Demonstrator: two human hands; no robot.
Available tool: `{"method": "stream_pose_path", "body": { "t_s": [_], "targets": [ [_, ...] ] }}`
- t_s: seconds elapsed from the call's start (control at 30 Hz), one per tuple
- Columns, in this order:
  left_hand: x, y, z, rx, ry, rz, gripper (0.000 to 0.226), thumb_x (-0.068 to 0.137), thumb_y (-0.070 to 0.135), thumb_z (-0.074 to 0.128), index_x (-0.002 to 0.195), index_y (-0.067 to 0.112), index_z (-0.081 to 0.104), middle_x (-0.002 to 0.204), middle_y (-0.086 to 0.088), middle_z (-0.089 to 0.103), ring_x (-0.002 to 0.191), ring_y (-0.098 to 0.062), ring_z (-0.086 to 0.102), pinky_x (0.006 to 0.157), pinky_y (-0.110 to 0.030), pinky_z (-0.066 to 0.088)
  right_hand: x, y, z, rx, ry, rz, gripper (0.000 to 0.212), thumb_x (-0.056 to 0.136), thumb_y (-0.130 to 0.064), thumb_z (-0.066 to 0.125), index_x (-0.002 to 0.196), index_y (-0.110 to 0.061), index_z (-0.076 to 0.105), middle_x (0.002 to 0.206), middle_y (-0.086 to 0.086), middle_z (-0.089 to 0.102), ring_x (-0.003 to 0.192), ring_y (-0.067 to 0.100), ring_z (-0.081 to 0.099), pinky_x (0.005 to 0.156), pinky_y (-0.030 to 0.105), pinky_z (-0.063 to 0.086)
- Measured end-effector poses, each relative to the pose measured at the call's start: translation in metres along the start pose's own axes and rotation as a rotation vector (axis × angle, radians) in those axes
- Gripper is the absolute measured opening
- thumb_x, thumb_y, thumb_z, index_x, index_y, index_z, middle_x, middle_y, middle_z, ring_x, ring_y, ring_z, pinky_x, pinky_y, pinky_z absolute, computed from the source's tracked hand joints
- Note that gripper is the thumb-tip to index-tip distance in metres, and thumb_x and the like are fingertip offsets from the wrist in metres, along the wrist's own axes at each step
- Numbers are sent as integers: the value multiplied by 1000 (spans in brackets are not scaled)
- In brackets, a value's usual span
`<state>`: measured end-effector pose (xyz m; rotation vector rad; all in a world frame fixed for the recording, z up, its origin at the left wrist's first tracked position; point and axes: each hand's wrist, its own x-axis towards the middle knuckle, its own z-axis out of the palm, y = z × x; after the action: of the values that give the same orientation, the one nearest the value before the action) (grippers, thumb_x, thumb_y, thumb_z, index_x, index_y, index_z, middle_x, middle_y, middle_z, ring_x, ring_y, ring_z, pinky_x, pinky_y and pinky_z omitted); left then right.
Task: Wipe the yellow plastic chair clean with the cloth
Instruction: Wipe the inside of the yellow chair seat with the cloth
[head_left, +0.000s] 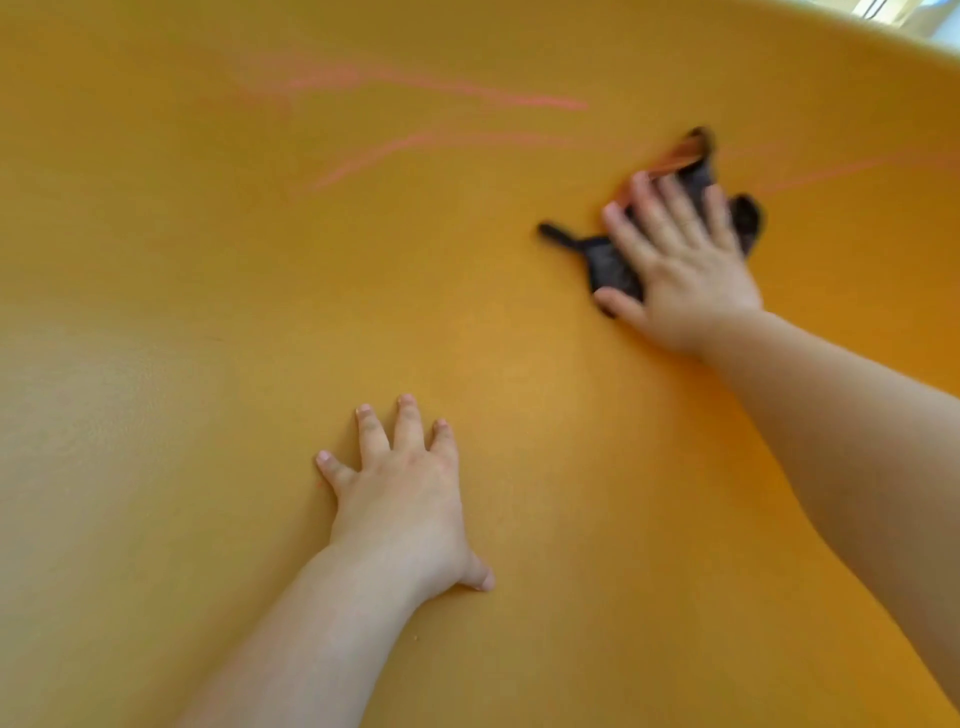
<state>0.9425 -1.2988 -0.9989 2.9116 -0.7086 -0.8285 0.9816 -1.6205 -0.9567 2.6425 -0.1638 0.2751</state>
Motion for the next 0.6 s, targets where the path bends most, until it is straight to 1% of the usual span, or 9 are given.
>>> {"method": "stream_pose_path", "body": {
  "t_s": [0.1,0.17,0.2,0.27,0.33,0.4,0.47,0.53,0.6],
  "targets": [
    [1,2,-1,-1,-10,-4,146,56,70,85,160,22,-7,163,-7,-28,150,-43,-21,116,-73,9,-7,-10,-3,34,-3,297,86,96,-74,22,163,-26,0,171,7,-10,157,30,-7,125,56,-5],
    [1,3,-1,5,-16,-11,146,56,69,85,160,22,-6,163,-8,-28,149,-44,-21,115,-74,9,-13,-59,2,204,-8,433,86,96,-69,29,163,-21,3,170,13,-9,156,35,-4,123,59,-4],
    [1,4,-2,9,-19,-15,146,56,68,86,160,22,-6,163,-8,-28,149,-44,-21,115,-74,10,-19,-86,4,277,-32,439,86,96,-67,31,163,-20,5,170,15,-7,156,37,-3,123,61,-3],
    [1,4,-4,16,-23,-22,146,56,68,86,160,22,-6,163,-8,-28,149,-45,-20,115,-74,10,-37,-136,1,361,-134,305,82,98,-66,27,163,-24,2,170,12,-11,156,34,-6,123,60,-4],
    [1,5,-5,21,-19,-22,146,55,68,86,160,23,-5,164,-8,-26,150,-45,-19,114,-74,12,-64,-165,-11,412,-244,79,76,100,-64,24,162,-29,-2,170,5,-16,157,30,-11,124,56,-7],
    [1,5,-5,32,-7,-19,147,54,70,86,160,24,-4,165,-7,-24,150,-44,-17,114,-74,14,-95,-163,-24,419,-331,-175,71,101,-62,19,161,-34,-6,169,-2,-19,156,24,-16,124,51,-11],
    [1,4,-4,40,-3,-21,147,52,72,85,160,25,-3,165,-7,-22,151,-44,-15,114,-73,15,-120,-129,-32,365,-436,-351,67,102,-64,15,158,-41,-14,166,-9,-24,153,17,-25,123,45,-17],
    [0,4,-5,36,-10,-18,147,51,73,85,160,25,-1,165,-7,-22,151,-44,-15,115,-72,15,-130,-72,-33,212,-512,-315,67,101,-68,13,157,-45,-17,166,-10,-26,152,15,-26,123,43,-18],
    [-1,3,-6,37,-11,-11,146,51,73,84,160,25,0,165,-7,-21,151,-44,-13,115,-72,16,-125,-5,-37,9,-533,-96,71,98,-72,11,158,-43,-15,167,-7,-24,153,17,-24,124,45,-16]
  ]
}}
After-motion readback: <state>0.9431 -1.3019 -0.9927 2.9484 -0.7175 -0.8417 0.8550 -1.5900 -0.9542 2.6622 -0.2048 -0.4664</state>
